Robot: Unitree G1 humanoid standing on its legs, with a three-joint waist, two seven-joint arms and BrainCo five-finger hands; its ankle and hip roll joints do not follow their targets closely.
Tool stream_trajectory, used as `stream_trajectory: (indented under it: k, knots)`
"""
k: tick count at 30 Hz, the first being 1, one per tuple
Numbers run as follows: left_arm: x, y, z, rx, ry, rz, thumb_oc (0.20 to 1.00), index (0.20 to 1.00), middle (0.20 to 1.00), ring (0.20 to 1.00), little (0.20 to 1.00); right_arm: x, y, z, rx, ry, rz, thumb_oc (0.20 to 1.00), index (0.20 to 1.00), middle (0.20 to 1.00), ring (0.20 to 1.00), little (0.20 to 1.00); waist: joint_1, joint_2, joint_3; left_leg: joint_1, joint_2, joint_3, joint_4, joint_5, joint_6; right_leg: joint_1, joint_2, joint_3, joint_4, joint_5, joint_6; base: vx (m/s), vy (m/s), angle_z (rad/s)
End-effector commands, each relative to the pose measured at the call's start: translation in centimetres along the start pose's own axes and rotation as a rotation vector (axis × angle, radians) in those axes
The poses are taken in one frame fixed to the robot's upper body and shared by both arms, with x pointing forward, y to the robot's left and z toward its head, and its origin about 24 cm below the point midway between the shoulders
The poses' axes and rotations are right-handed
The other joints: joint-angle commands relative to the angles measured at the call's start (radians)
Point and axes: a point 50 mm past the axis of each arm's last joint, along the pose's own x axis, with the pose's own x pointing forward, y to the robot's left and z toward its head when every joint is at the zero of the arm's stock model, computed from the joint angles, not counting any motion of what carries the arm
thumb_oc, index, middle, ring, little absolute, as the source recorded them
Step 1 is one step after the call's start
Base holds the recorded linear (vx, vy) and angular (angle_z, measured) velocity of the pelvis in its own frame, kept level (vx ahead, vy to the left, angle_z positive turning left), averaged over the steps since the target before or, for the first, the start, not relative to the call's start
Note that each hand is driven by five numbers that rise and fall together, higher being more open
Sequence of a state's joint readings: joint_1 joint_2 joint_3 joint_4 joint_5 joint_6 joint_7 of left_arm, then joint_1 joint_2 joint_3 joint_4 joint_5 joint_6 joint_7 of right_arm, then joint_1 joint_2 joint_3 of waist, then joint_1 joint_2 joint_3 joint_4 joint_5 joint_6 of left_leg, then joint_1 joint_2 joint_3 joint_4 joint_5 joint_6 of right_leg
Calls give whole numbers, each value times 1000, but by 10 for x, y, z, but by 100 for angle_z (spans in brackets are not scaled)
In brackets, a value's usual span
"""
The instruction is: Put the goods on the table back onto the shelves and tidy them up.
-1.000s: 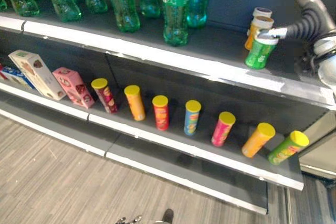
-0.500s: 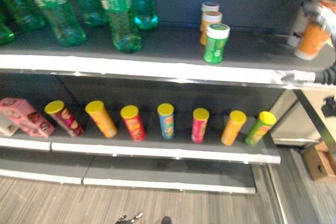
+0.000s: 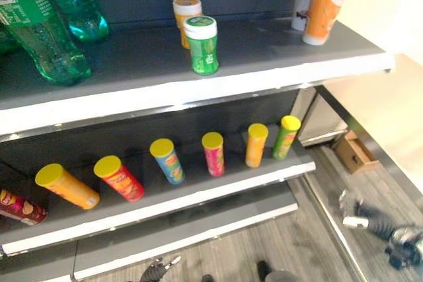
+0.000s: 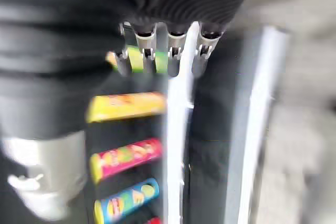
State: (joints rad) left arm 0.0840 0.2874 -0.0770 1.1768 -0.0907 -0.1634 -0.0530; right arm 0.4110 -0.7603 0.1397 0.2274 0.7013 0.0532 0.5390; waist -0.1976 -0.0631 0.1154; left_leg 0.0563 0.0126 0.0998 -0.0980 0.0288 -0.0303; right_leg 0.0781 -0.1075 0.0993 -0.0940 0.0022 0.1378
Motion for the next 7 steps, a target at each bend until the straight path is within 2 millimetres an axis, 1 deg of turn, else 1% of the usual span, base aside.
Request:
stream_trajectory:
  k: [1,3,4,5,7]
  knots:
    - [1,18,8,72,-8,19,1000,1000,1000,1000,1000,38,2,-29,5,62,-98,1000,1000,1000,1000,1000,66,-43,-11,67,14,-30,36,-137,-7,-125,-84,-46,105,15,58,23,-63,21]
    - [3,12,13,66,-15,14,1000,1000,1000,1000,1000,49,4,-76,60,208,-309,1000,1000,1000,1000,1000,75,-42,-13,65,12,-42,43,-141,-2,-116,-87,-59,107,9,56,23,-68,27]
    - [5,10,18,49,-26,36,1000,1000,1000,1000,1000,62,9,-87,50,274,-423,1000,1000,1000,1000,1000,85,-36,-13,64,11,-52,48,-143,1,-107,-88,-68,109,4,54,28,-88,29]
    - [6,11,19,55,-28,50,1000,1000,1000,1000,1000,64,13,-96,43,320,-452,1000,1000,1000,1000,1000,91,-32,-13,66,12,-59,48,-145,3,-98,-88,-79,109,-3,51,29,-90,17]
    - [7,10,24,46,-37,56,1000,1000,1000,1000,1000,69,17,-101,44,365,-483,1000,1000,1000,1000,1000,99,-29,-13,67,14,-71,52,-147,2,-87,-87,-90,110,-9,46,22,-74,16]
